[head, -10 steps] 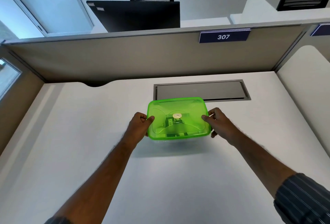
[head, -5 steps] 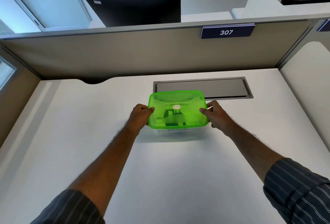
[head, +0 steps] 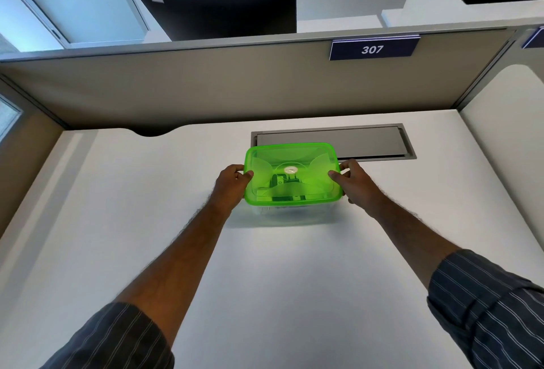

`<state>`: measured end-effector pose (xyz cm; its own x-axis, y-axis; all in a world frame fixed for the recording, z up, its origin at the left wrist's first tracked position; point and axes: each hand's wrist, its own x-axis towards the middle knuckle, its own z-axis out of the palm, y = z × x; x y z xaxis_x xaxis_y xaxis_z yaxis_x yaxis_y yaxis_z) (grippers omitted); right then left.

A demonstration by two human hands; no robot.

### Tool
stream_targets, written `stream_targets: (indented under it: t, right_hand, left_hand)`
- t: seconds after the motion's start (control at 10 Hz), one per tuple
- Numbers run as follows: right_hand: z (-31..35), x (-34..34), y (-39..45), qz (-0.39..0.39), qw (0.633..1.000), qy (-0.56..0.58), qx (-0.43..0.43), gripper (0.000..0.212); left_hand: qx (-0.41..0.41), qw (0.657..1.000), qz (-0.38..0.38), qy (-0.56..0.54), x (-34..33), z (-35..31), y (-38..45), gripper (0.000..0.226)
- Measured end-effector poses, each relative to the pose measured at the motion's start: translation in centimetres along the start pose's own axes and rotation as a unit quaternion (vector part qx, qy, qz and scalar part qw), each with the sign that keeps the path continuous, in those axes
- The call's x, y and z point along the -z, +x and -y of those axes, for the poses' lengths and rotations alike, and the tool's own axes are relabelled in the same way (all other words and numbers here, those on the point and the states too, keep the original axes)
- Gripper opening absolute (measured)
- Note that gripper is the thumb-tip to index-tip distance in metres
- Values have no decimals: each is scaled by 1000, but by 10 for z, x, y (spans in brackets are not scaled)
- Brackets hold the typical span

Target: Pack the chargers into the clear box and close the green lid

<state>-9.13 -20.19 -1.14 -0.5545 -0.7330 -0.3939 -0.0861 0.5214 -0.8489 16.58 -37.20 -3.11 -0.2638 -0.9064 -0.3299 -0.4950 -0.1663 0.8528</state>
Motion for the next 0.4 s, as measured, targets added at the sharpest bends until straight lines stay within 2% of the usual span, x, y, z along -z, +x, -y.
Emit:
stream_targets:
  t: [0.2,0.4]
  right_hand:
    - [-3,-2,-3,-18,998,-58,27,36]
    - [-23,-10,-32,-92,991,-78,62,38]
  left_hand:
    - [-32,998,-6,60,1,-4,-14,52]
    - [-94,988,-42,111,-1,10,-52,57]
